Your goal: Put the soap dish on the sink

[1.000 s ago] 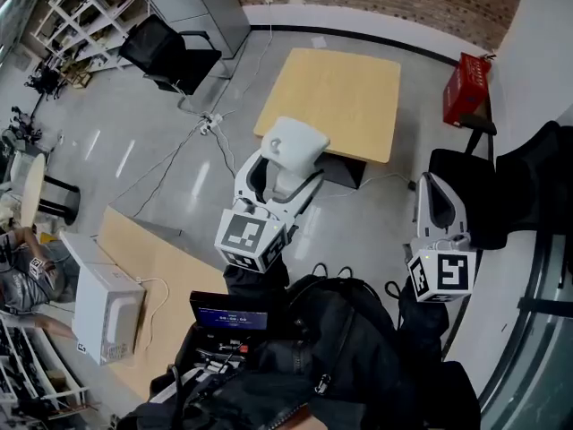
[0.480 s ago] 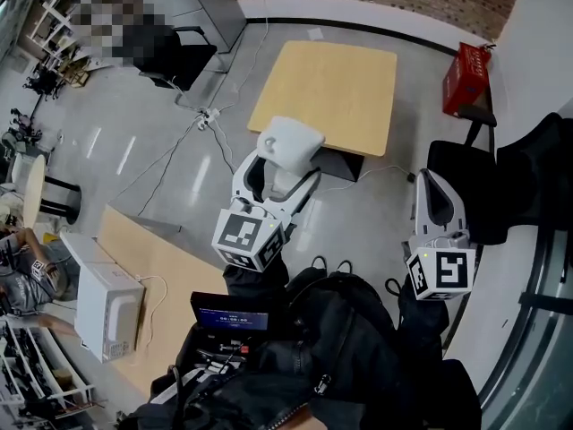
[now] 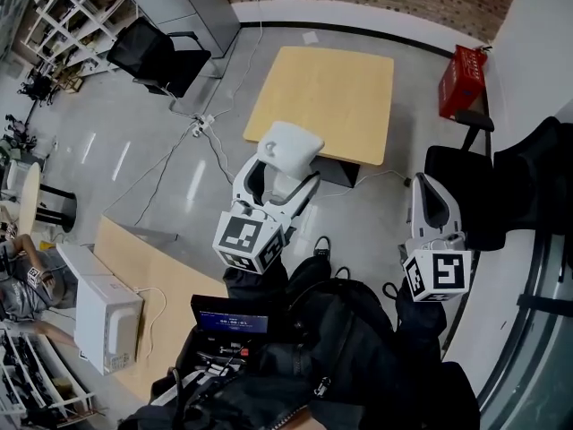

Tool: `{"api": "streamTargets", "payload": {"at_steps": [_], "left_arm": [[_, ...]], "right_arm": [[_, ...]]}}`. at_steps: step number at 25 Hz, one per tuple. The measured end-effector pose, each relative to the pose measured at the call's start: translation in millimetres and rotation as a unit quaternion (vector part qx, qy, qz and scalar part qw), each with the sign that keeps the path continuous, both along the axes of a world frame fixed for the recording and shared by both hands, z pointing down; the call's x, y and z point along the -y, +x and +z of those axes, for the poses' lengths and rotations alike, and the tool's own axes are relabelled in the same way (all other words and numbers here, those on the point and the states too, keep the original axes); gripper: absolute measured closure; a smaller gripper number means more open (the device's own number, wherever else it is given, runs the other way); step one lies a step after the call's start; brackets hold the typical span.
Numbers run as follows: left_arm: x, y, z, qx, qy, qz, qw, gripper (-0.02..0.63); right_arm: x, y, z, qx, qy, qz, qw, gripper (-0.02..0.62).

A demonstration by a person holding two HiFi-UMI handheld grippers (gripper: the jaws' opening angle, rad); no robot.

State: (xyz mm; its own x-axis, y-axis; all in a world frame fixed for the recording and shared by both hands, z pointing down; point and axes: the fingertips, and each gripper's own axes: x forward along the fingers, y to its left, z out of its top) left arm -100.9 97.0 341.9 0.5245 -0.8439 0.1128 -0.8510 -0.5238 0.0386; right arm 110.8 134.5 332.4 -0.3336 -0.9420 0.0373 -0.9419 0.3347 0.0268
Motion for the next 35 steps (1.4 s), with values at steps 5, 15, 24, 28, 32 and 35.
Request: {"api": "streamTargets", "payload": {"at_steps": [5,15,24,28,32,35], "left_arm": [[33,-2,-9,-0.007,0.014,0.016,0.9997,0.164],[102,-19,-3,-0.007,0.007,0.042,0.9991,0.164],[143,-32,15,-0.006,-0.008,0.061,0.9981,0.164],[157,-34,20,-0.007,-0.015,0.069,0.9975,0.164],[167,-31,26,-0.008,-0.023,0.073,0.9970,0.164],[176,-26,34,-0.004,-0.029,0.071,0.9970,0.164]], "right_arm": [[28,-9,-12,-0.012,0.007,0.007,1.000,0.591],[88,-36,-17,-0.028,0.004,0.024,0.999,0.591],[123,-50,-8,-0.039,-0.011,0.043,0.998,0.591],[138,-59,-4,-0.043,-0.021,0.042,0.998,0.591],[149,-60,-1,-0.048,-0.031,0.041,0.998,0.591],[161,-56,6,-0.049,-0.037,0.037,0.997,0.590]]}}
